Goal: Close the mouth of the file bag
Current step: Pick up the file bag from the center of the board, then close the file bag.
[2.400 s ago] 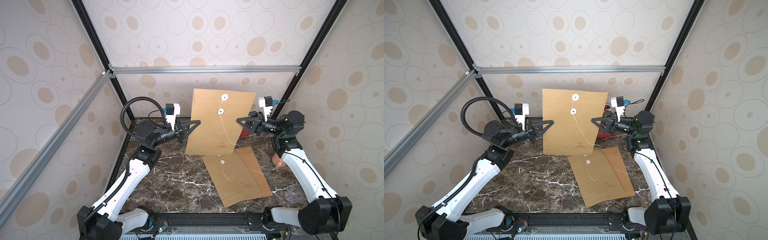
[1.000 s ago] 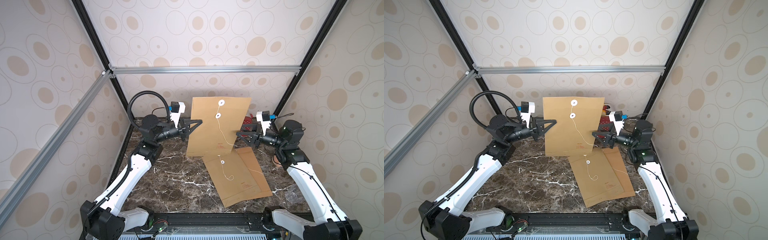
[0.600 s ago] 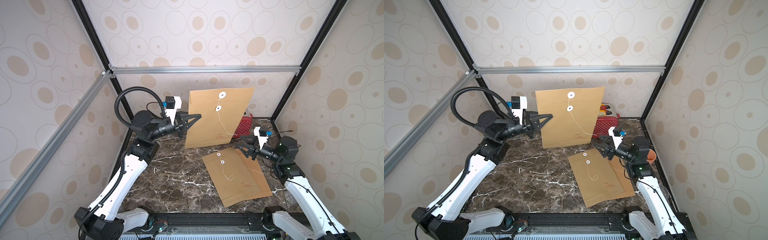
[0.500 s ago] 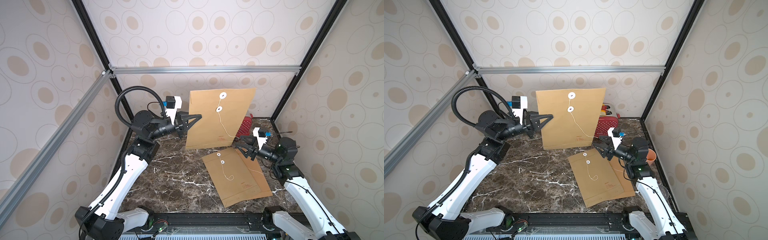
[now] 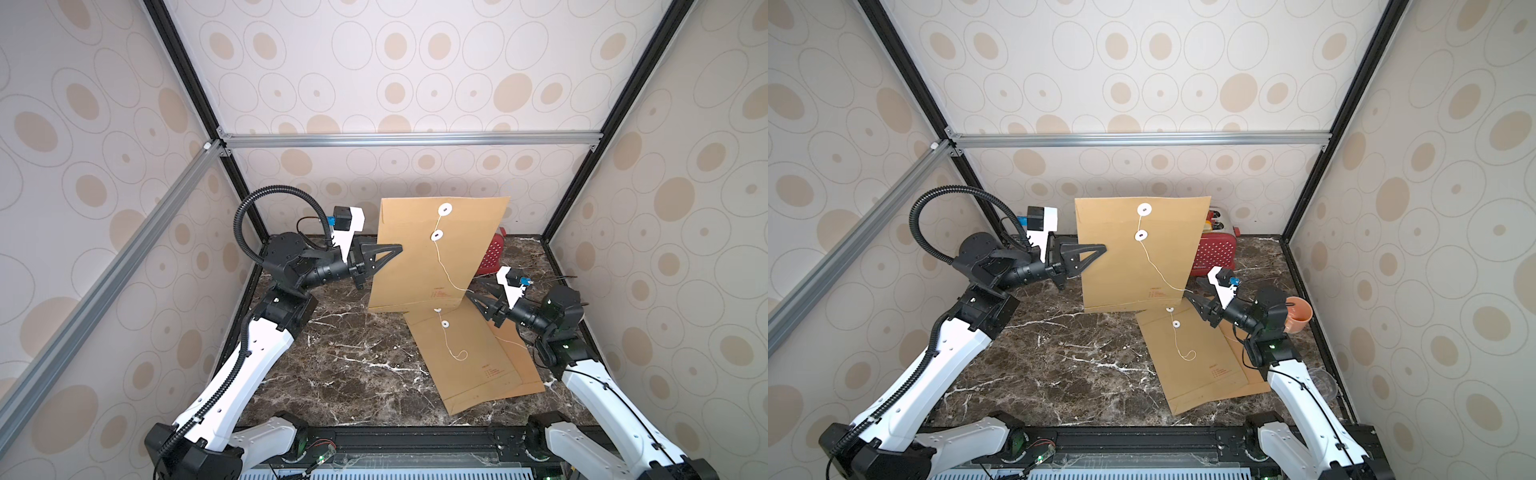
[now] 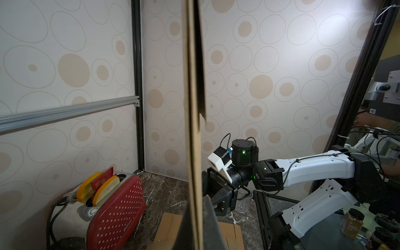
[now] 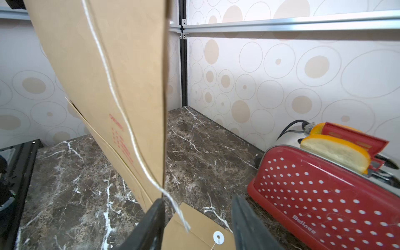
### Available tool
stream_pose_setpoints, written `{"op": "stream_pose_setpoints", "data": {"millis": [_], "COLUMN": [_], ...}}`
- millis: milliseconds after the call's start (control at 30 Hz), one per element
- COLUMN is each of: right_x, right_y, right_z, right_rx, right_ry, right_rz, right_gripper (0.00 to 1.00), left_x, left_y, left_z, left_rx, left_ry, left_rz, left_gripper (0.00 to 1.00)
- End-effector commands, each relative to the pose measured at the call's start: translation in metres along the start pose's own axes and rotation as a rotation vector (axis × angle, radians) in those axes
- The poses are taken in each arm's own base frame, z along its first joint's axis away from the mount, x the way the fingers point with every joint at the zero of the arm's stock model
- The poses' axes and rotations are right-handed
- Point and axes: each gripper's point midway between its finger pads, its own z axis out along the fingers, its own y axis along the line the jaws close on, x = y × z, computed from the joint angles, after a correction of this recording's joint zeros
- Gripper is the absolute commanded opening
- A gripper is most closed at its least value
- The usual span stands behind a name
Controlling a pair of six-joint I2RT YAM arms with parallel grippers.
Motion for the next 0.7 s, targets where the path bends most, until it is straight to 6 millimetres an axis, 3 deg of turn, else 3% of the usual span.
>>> {"op": "stream_pose_setpoints", "data": {"millis": [0,333,533,667], "right_x": [-0.018,-0.014,0.001,0.007], "right_y": [0.009,0.017,0.012,0.013], "right_z": [0.003,0.001,0.000,-0.012], "right_rx": [-0.072,-0.109,-0.067,-0.006], "right_ry": [-0.055,-0.063,0.018,0.017], "right_rz": [-0.005,0.024,0.058,-0.012], "right_gripper": [0.48,0.29,0.30,0.36], "left_x": [-0.006,0.001,0.005,0.008], "left_y": [-0.009,-0.007,-0.005,-0.004], "left_z": [-0.001,-0.001,-0.003,-0.006], "left_rx": [0.021,0.021,-0.001,-0.031], "left_ry": [-0.013,0.000,0.019,0.050], "left_rz": [0.050,0.034,0.041,0.073], "left_gripper": [0.00,0.00,0.00,0.00]}}
